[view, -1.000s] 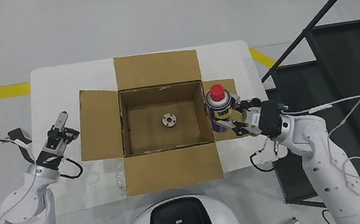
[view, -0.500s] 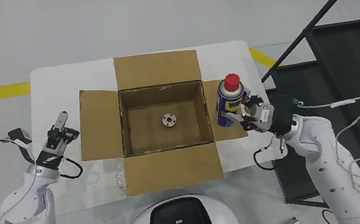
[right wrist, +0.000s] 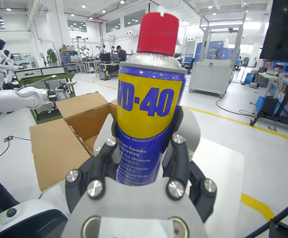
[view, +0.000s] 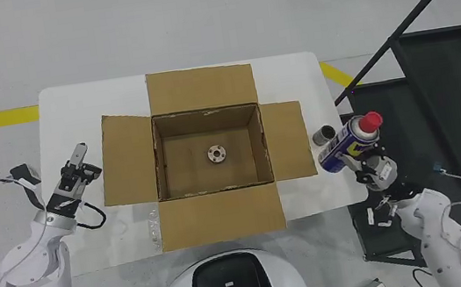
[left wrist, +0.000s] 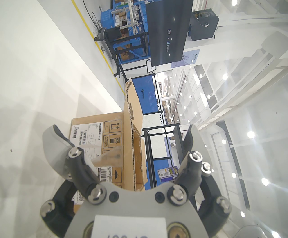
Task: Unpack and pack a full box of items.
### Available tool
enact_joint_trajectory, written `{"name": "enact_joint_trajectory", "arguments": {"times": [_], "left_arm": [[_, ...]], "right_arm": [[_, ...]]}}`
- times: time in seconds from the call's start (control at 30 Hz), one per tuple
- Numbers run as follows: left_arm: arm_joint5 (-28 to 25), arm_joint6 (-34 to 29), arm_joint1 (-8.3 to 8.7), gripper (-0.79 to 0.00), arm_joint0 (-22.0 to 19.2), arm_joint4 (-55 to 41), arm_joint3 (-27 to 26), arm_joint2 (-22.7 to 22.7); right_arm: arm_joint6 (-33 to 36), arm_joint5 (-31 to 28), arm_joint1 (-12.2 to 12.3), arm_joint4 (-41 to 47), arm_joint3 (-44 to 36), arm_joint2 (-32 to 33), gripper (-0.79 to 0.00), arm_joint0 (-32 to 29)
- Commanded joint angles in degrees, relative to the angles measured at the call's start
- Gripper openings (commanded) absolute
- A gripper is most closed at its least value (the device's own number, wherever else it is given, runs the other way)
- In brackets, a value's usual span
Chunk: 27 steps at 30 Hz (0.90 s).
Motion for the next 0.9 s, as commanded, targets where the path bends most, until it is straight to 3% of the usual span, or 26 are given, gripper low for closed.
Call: {"name": "enact_joint_trajectory", "arguments": {"times": [0.0, 0.33, 0.53, 0.7, 0.87], "left_arm": [[0.00, 0.00, 0.00, 0.000, 0.00, 0.00, 0.00, 0.00], [0.00, 0.00, 0.00, 0.000, 0.00, 0.00, 0.00, 0.00], [0.00, 0.00, 0.00, 0.000, 0.00, 0.00, 0.00, 0.00], [0.00, 0.00, 0.00, 0.000, 0.00, 0.00, 0.00, 0.00], [0.00, 0.00, 0.00, 0.000, 0.00, 0.00, 0.00, 0.00]], "right_arm": [[-0.54, 0.67, 0.13, -0.40, 1.58, -1.53, -0.785, 0.69], [-0.54, 0.67, 0.13, -0.40, 1.58, -1.53, -0.785, 0.69], [4.89, 5.63, 0.02, 3.60, -0.48, -0.27, -0.785, 0.97], [4.84, 7.77, -0.13, 4.93, 5.25, -1.17, -0.785, 1.98], [-1.03, 10.66, -0.43, 3.34, 13.80, -3.83, -0.785, 4.80]]}}
